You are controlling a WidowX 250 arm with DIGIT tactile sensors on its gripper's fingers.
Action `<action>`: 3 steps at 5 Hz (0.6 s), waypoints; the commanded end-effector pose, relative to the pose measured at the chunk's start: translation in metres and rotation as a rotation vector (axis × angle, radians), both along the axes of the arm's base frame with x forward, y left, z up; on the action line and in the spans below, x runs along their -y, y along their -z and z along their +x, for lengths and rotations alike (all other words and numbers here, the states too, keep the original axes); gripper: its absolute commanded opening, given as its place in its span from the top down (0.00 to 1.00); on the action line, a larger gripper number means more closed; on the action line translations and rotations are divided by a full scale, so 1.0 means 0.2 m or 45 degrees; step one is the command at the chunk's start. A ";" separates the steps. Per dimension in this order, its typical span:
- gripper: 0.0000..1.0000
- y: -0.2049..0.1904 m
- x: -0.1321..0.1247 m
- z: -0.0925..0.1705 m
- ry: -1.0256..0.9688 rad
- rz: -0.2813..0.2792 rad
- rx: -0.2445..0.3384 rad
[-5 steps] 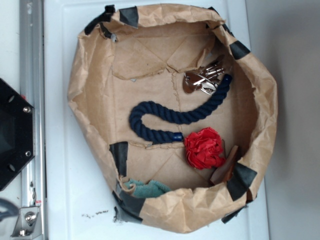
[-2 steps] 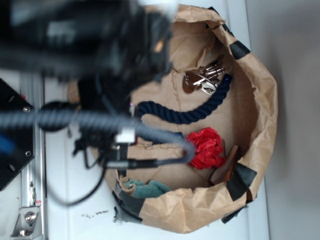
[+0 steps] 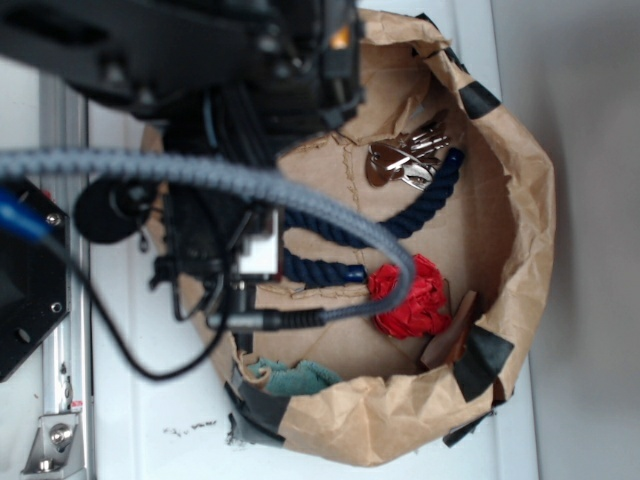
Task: Grab the silver keys.
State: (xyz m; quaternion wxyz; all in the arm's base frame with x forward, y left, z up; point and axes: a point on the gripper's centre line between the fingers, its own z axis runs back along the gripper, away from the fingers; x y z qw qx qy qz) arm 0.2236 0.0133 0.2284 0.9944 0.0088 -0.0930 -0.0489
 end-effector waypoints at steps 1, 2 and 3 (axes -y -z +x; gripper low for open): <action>0.00 0.35 -0.04 0.26 0.434 -0.003 -0.073; 0.00 0.45 -0.05 0.27 0.547 -0.002 -0.083; 0.00 0.56 -0.04 0.28 0.696 -0.044 -0.004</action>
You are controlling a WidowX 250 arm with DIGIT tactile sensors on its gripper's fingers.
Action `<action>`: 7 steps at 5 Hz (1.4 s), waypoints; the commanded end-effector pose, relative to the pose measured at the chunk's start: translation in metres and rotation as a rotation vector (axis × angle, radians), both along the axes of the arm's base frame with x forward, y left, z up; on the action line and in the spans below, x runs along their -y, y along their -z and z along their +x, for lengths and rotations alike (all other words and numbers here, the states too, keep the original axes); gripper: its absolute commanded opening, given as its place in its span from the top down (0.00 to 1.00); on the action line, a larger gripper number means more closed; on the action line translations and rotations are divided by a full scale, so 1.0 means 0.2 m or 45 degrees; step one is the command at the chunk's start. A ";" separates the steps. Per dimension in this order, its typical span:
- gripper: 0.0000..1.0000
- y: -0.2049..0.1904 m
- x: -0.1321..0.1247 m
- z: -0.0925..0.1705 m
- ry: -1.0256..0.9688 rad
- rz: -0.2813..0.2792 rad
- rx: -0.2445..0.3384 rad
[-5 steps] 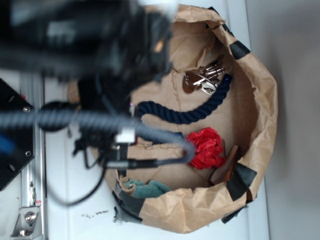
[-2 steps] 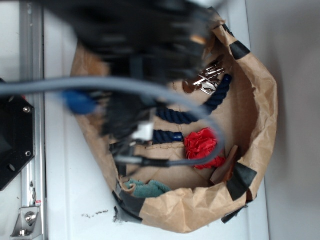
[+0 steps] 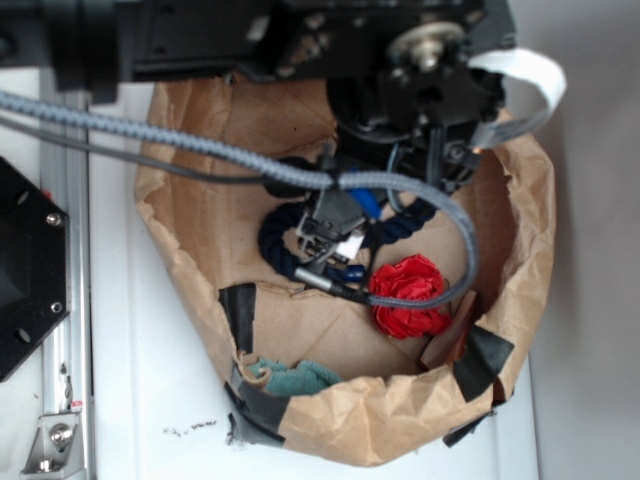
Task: Grab the silver keys.
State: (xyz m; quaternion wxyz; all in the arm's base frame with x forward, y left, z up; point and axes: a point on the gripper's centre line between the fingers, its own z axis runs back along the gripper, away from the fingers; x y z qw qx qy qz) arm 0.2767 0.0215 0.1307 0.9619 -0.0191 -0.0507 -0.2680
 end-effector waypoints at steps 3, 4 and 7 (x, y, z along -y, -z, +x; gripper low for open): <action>0.00 0.14 -0.12 0.20 0.093 -0.044 0.129; 0.00 0.15 -0.14 0.20 0.096 -0.010 0.143; 0.00 0.17 -0.22 0.20 0.046 0.068 0.212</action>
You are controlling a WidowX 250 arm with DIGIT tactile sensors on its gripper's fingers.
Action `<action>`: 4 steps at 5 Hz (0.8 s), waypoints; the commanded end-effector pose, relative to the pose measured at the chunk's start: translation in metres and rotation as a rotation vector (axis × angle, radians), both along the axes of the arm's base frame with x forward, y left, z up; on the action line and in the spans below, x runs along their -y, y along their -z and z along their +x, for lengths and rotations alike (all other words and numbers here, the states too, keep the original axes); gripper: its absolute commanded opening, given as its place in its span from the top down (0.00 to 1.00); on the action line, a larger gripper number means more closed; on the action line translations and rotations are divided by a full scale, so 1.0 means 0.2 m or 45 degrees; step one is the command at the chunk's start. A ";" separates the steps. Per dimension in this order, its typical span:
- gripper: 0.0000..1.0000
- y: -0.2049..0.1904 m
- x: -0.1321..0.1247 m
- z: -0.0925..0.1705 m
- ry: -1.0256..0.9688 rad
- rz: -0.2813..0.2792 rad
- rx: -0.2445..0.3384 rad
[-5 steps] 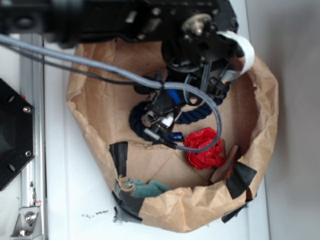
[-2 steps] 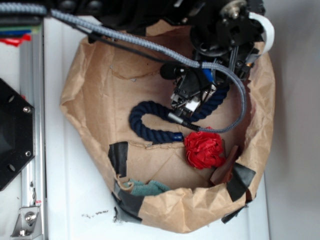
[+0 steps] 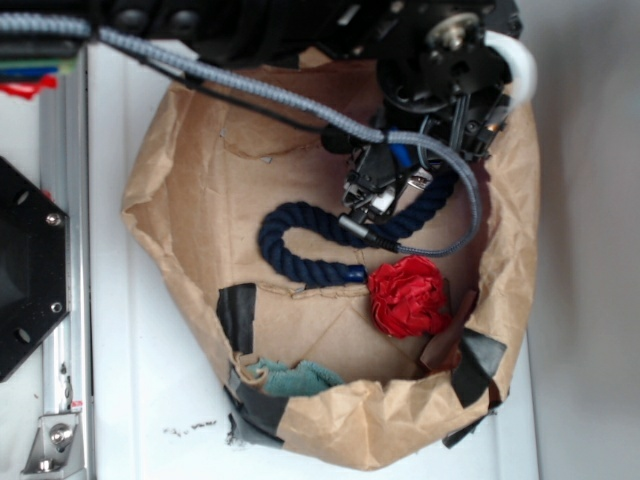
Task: Grab the silver keys.
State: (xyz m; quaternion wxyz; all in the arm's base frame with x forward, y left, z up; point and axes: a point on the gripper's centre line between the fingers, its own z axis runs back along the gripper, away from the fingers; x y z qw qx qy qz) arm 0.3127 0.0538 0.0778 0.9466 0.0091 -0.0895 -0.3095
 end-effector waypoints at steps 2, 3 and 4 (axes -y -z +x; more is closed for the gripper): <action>0.00 0.01 0.02 0.00 -0.017 -0.024 0.001; 1.00 0.06 0.04 0.00 -0.065 -0.019 -0.015; 1.00 0.06 0.04 0.00 -0.064 -0.020 0.004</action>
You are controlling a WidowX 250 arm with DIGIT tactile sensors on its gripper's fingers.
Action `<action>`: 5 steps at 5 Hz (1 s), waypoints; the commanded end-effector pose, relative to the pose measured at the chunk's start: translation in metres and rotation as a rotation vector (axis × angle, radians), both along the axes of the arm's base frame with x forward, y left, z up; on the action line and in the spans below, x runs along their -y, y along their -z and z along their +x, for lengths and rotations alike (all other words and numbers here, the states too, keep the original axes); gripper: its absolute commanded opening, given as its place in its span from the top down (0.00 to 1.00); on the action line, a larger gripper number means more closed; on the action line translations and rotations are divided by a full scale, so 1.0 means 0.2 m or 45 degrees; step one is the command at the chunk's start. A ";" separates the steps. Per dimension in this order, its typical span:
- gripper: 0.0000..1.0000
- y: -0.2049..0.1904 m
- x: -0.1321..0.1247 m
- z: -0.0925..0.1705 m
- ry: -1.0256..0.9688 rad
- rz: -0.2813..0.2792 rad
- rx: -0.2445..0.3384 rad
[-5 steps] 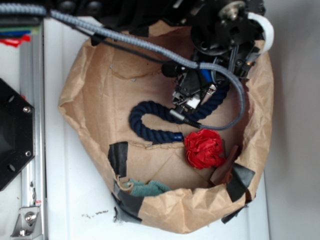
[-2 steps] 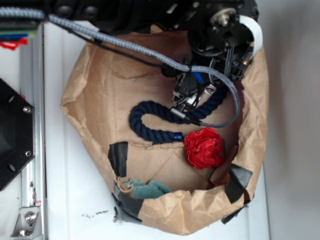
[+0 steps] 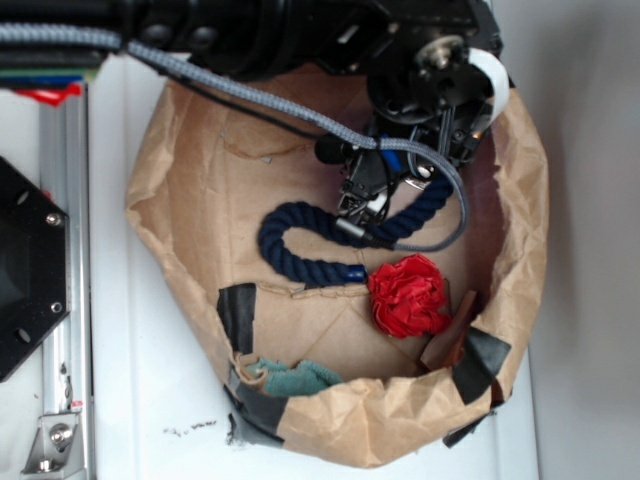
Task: Grab the silver keys.
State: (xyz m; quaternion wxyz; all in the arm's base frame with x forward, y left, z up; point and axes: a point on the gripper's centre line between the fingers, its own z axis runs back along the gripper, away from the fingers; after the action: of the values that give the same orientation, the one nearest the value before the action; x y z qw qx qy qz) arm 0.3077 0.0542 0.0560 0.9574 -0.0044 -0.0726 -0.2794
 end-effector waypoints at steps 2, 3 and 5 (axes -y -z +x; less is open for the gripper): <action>1.00 -0.05 0.05 0.02 0.020 0.017 0.076; 1.00 -0.06 0.05 0.02 0.020 0.017 0.089; 1.00 -0.15 0.06 -0.02 0.009 0.028 0.145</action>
State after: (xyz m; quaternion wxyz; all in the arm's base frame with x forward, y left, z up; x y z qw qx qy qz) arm 0.2974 0.0510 0.0691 0.9566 0.0061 -0.0991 -0.2738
